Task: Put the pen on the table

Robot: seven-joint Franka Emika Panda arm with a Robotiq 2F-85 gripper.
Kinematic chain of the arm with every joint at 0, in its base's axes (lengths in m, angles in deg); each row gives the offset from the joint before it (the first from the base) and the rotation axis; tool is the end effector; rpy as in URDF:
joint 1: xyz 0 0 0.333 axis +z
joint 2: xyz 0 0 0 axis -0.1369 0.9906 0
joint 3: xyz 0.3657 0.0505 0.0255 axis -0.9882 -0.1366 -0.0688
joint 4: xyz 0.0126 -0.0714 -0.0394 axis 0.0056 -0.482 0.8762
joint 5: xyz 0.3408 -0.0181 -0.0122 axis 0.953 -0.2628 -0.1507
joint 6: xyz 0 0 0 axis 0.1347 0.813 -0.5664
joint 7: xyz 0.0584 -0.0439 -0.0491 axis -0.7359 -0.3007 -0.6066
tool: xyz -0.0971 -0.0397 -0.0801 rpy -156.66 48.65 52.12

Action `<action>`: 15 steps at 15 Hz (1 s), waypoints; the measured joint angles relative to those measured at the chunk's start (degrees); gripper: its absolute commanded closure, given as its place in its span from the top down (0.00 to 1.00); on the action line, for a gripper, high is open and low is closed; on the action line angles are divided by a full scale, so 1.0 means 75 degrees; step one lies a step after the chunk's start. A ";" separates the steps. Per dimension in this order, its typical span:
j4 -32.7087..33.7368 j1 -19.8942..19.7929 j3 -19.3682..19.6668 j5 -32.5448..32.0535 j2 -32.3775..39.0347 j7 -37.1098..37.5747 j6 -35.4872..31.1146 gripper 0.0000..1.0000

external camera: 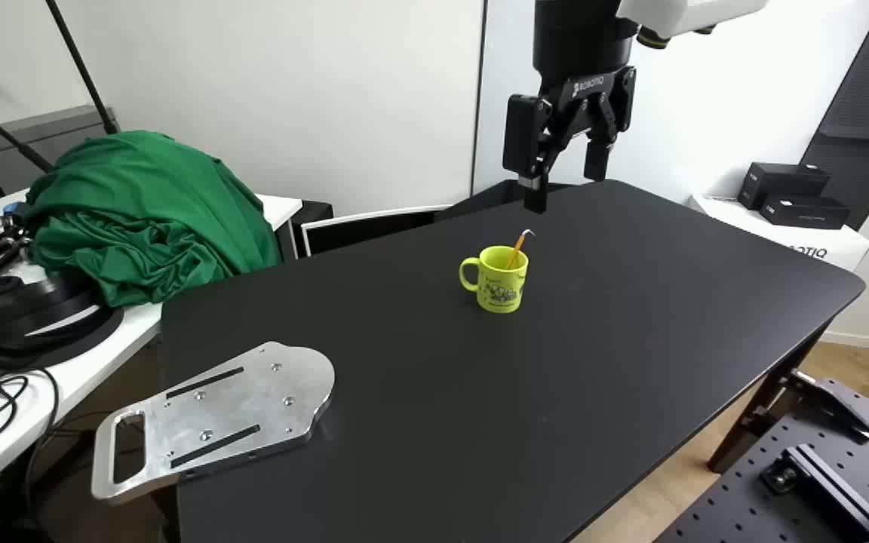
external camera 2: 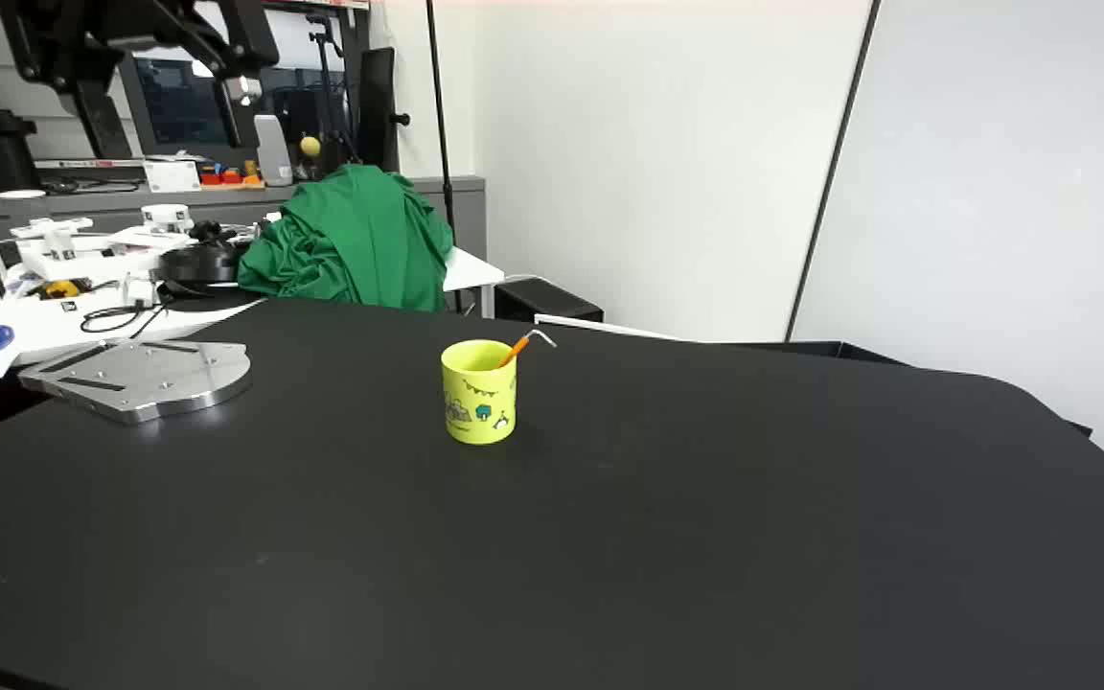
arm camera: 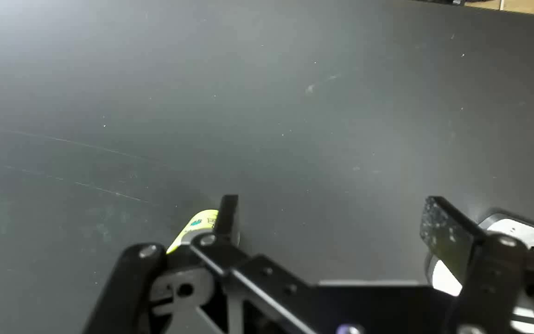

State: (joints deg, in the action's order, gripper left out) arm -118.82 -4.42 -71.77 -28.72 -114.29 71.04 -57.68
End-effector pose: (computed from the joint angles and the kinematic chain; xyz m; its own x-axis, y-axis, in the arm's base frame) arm 0.3062 0.0797 0.4844 0.9931 0.1154 -0.0202 0.1169 -0.9873 0.1074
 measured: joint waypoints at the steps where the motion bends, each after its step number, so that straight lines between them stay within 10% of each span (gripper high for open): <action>1: 0.0000 0.0000 0.0000 0.0000 0.0000 0.0000 0.0000 1.00; 15: 0.0003 0.0016 0.0094 0.0062 0.0010 -0.0019 -0.0010 1.00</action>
State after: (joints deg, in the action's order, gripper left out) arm -118.80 -4.29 -71.07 -28.26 -114.21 70.90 -57.75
